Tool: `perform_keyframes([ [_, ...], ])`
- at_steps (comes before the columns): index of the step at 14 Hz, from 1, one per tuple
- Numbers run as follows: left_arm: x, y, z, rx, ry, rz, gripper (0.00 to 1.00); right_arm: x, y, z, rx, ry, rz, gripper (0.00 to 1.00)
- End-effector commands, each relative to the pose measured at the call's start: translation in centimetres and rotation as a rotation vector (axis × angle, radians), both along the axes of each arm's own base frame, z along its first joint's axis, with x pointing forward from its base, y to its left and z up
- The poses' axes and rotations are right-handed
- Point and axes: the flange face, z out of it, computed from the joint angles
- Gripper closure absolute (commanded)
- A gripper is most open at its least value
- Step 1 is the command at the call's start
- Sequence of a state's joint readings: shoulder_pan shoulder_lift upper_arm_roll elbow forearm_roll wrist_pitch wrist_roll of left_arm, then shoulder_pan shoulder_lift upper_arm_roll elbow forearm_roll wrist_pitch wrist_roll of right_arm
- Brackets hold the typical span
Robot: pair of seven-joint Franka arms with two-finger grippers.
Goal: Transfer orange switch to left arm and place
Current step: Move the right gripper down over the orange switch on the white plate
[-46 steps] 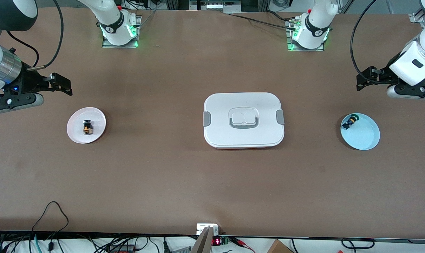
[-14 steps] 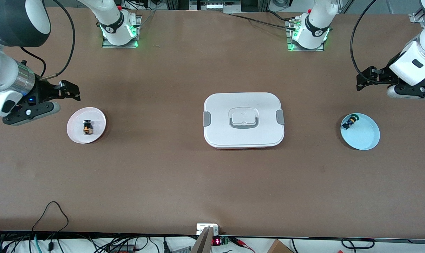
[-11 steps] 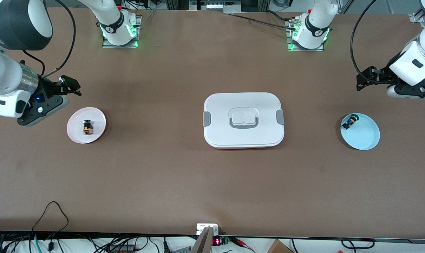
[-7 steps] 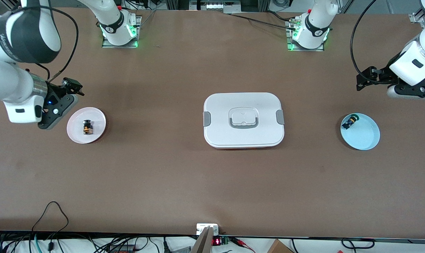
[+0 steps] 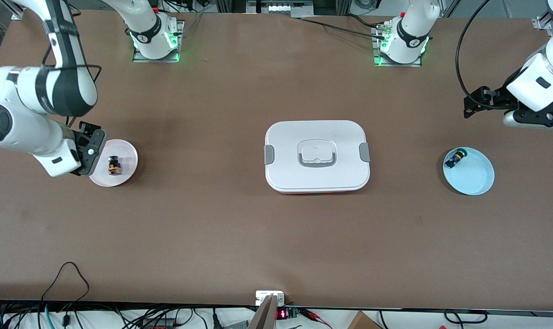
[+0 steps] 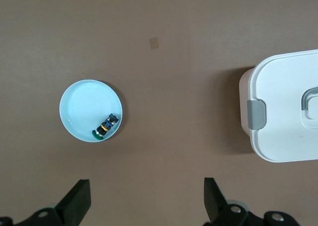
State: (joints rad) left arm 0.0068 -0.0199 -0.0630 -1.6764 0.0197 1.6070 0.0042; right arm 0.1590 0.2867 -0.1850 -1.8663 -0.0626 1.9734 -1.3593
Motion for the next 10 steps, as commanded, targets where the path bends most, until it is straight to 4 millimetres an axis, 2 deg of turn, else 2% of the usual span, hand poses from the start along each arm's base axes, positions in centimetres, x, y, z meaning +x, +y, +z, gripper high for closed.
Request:
perform_keyframes([
  [1,-0.4,-0.2,0.7,0.017,-0.003,0.001,0.0,0.6,-1.1,-2.5,0.015,-0.008,0.165,0.0],
  [5,-0.4,-0.2,0.7,0.017,-0.002,0.003,0.0,0.9,-2.0,-7.8,0.053,0.031,0.355,0.0],
  [8,-0.4,-0.1,0.7,0.017,-0.002,0.003,0.0,0.8,-2.5,-10.1,0.058,-0.011,0.457,0.0],
  [10,-0.4,-0.2,0.7,0.017,-0.002,0.001,0.0,0.0,-2.6,-11.6,0.06,-0.03,0.495,0.0],
])
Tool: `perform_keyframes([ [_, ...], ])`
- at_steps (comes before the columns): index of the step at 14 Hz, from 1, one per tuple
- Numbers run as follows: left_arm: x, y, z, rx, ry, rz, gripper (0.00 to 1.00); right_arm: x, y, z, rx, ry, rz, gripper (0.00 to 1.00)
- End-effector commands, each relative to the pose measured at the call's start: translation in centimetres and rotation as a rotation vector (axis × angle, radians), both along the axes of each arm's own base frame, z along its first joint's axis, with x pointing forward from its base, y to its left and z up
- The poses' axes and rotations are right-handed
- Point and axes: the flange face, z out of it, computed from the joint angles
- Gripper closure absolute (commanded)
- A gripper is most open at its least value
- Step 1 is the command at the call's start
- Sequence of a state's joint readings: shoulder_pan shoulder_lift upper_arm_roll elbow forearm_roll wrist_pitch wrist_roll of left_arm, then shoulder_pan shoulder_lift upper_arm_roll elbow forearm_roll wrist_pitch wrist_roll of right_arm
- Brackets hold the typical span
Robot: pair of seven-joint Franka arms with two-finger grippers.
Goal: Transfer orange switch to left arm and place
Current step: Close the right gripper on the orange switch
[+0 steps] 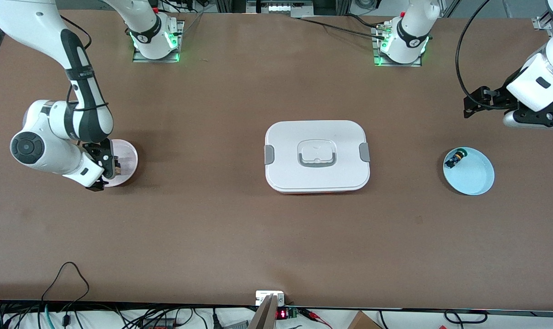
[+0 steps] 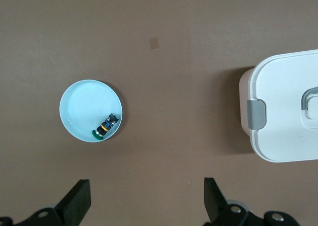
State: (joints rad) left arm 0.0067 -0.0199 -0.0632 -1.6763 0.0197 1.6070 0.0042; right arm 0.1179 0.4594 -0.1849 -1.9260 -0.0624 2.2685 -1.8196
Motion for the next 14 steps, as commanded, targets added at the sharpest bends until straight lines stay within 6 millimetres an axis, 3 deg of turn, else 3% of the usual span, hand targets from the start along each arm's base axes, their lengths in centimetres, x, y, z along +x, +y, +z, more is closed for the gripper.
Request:
perform_keyframes([
  [1,-0.4,-0.2,0.7,0.017,-0.001,0.002,0.0,-1.5,-0.1,-1.4,0.019,-0.022,0.059,0.0],
  [7,-0.4,-0.1,0.7,0.017,-0.001,0.003,0.0,-3.0,-1.7,-3.1,0.027,-0.017,0.053,0.0],
  [14,-0.4,-0.2,0.7,0.017,-0.001,0.002,0.0,-4.2,-1.5,-4.2,0.06,-0.011,0.022,0.0],
])
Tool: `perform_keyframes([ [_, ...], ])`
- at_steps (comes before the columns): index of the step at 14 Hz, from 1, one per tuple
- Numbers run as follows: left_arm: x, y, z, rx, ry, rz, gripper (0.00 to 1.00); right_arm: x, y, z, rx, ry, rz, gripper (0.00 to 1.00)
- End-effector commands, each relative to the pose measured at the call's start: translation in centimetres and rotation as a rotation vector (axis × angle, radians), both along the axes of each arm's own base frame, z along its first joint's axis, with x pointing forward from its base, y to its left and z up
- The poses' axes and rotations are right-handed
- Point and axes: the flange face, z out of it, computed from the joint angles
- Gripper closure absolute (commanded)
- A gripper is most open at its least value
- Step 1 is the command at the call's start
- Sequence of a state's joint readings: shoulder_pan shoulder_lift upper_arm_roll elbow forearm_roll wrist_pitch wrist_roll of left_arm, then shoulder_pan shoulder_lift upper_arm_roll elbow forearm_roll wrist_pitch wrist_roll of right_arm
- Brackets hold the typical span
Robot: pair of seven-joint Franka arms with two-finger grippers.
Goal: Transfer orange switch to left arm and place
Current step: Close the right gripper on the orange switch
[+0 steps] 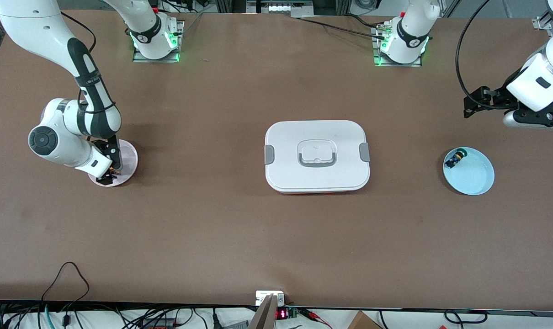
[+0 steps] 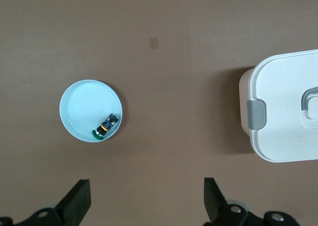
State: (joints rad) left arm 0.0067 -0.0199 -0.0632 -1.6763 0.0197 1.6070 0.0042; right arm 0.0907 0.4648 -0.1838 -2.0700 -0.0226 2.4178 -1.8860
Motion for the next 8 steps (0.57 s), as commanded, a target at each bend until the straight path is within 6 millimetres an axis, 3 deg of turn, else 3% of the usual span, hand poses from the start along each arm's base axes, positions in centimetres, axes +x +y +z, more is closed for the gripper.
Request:
perform_keyframes([
  [1,-0.43,-0.18,0.67,0.017,-0.001,0.002,0.0,-0.56,0.1,0.51,0.024,-0.014,0.007,0.0],
  [8,-0.41,-0.09,0.74,0.016,-0.003,0.003,0.0,-0.97,-0.08,-0.17,0.058,-0.017,-0.046,0.0],
])
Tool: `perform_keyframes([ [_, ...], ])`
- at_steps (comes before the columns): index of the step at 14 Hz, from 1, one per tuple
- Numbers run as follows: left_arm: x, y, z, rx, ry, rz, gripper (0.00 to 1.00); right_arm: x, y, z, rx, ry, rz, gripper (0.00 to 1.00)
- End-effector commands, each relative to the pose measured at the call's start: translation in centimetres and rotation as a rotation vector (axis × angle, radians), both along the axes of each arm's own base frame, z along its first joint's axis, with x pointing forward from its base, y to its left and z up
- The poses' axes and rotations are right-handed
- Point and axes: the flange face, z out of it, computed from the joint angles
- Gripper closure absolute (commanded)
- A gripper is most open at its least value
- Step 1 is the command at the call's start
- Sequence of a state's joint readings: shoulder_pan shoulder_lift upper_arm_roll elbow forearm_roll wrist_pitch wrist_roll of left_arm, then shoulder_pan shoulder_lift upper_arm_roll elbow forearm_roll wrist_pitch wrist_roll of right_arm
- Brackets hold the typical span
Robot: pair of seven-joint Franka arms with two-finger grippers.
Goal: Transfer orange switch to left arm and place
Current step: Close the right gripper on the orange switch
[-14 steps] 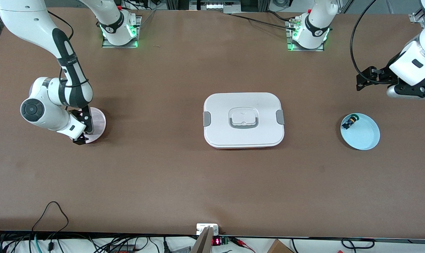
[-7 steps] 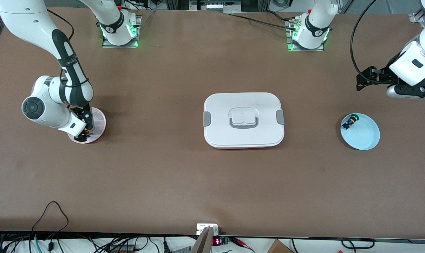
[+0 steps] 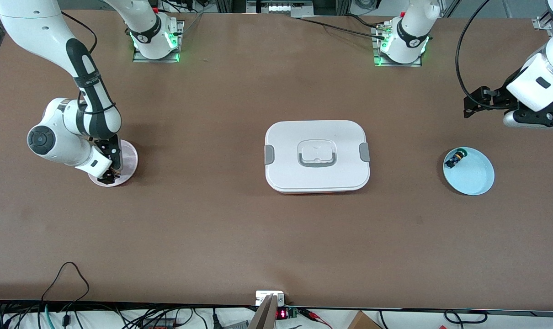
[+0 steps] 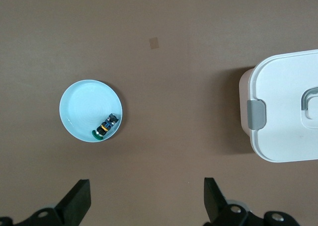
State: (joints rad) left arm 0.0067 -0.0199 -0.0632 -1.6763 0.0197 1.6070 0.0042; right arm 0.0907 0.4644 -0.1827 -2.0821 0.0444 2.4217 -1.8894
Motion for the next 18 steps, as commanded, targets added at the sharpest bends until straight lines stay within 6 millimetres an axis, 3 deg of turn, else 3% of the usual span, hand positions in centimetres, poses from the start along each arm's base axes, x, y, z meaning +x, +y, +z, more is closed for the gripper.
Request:
perform_keyframes([
  [1,-0.4,-0.2,0.7,0.017,-0.002,0.002,0.0,-0.7,-0.3,0.1,0.018,-0.016,0.003,0.0],
  [15,-0.4,-0.1,0.7,0.017,-0.001,0.003,0.0,-0.6,-1.3,-0.5,0.018,-0.029,0.026,0.0],
  [16,-0.4,-0.1,0.7,0.016,-0.003,0.003,0.0,-0.6,-1.3,-0.5,0.018,-0.029,0.026,0.02],
  [18,-0.4,-0.1,0.7,0.017,-0.001,0.003,0.0,-0.6,-1.4,-0.5,0.018,-0.029,0.027,0.18],
])
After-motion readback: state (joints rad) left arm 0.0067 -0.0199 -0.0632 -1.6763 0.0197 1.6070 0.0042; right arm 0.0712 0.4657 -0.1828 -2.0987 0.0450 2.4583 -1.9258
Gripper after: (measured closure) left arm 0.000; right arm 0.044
